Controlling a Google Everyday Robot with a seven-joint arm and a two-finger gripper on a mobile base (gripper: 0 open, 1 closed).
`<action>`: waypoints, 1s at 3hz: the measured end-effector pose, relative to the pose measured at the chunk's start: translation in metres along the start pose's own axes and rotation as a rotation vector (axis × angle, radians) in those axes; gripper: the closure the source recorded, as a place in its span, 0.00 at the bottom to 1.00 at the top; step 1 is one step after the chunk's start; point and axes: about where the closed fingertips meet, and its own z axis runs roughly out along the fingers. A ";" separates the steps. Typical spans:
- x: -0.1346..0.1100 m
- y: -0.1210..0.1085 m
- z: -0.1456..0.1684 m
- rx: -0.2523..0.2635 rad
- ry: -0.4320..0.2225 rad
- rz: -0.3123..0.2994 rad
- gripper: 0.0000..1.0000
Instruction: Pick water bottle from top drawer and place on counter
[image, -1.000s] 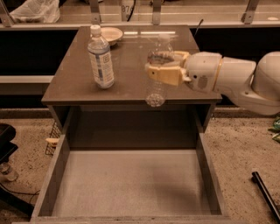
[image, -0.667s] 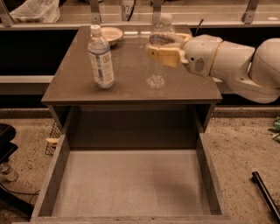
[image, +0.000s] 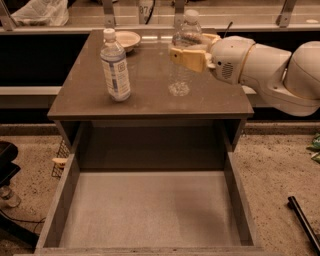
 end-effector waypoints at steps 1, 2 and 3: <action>-0.001 -0.025 0.003 0.048 0.003 0.022 1.00; -0.012 -0.072 0.016 0.153 0.035 0.029 1.00; -0.014 -0.122 0.041 0.249 0.074 0.039 1.00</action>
Offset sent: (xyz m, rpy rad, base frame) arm 0.1466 -0.0766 0.0128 -0.0460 0.1254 -0.3554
